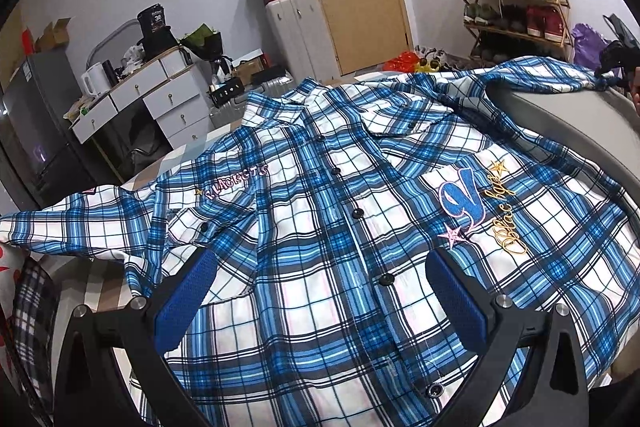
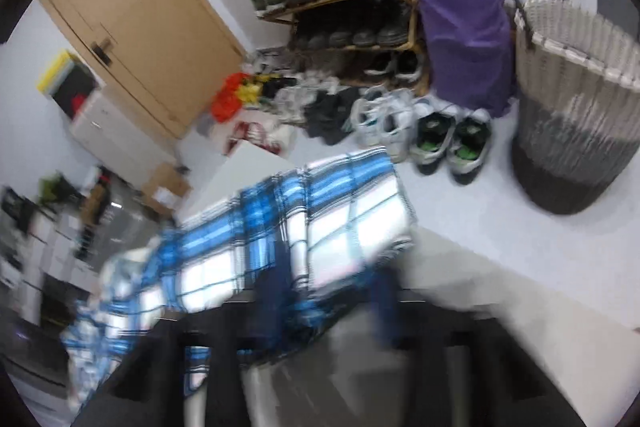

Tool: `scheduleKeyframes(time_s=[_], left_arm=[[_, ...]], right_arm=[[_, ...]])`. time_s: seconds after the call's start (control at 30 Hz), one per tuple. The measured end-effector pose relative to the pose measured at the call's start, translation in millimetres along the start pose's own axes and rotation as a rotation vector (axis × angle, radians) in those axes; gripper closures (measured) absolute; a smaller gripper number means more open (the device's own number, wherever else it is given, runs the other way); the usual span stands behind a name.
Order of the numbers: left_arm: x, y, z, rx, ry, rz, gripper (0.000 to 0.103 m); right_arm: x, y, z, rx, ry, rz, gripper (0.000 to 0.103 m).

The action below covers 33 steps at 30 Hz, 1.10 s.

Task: Fold large clothes

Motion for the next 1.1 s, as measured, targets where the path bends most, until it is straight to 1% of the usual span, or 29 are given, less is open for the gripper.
scheduleKeyframes(time_s=[0.03,0.07,0.13,0.3,0.37,0.43,0.5,0.6,0.7,0.8,0.83,0.93,0.97,1.03,1.07,1.1], left_arm=[[-1,0,-1,0.002,0.0,-0.001,0.001],[-1,1,0,0.005,0.0,-0.002,0.001],[-2,1,0,0.009,-0.003,-0.008,0.001],[-4,0,4,-0.005,-0.004,-0.014,0.001],[-4,-2,5,-0.012,-0.01,-0.021,0.001],[-6,-4,7,-0.016,-0.008,-0.031,0.001],[-9,-5,11,-0.022,-0.011,-0.044,0.001],[-13,-6,21,-0.044,-0.016,-0.057,0.001],[-18,-10,34,-0.078,-0.01,-0.07,0.001],[-24,-13,48,-0.105,-0.021,-0.092,0.001],[-26,-14,54,-0.12,-0.022,-0.097,0.001],[-34,-17,76,-0.178,-0.032,-0.116,0.001],[-36,-18,83,-0.197,-0.038,-0.123,0.001],[-42,-18,100,-0.235,-0.061,-0.139,0.001],[-44,-18,108,-0.25,-0.076,-0.143,0.001],[-45,-18,116,-0.268,-0.091,-0.146,0.001]], right_arm=[[1,-1,1,-0.001,-0.008,-0.011,0.096],[-3,-5,3,0.001,-0.016,-0.036,0.096],[-10,-18,5,-0.018,0.012,-0.074,0.097],[-49,-65,28,-0.131,0.118,-0.184,0.098],[-67,-82,43,-0.186,0.169,-0.237,0.098],[-81,-95,58,-0.214,0.188,-0.272,0.098],[-90,-99,71,-0.219,0.174,-0.301,0.098],[-110,-103,111,-0.262,0.1,-0.364,0.098],[-137,-101,169,-0.336,-0.054,-0.424,0.098],[-170,-86,236,-0.419,-0.185,-0.487,0.098],[-180,-78,262,-0.428,-0.26,-0.494,0.098],[-196,-53,331,-0.477,-0.398,-0.473,0.098],[-199,-41,356,-0.498,-0.446,-0.463,0.098],[-200,-11,410,-0.53,-0.577,-0.415,0.098],[-199,1,425,-0.535,-0.614,-0.4,0.098],[-198,18,448,-0.546,-0.667,-0.379,0.098]])
Point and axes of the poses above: each gripper's, at about its wrist camera, not at the fingertips, and x roughly the way its jaws point, z to its left, y to its underside, the point moved 3 cm from there along x, roughly the way its jaws point, and after that the axes turned 10 degrees about -x, right-handed, at the moved point
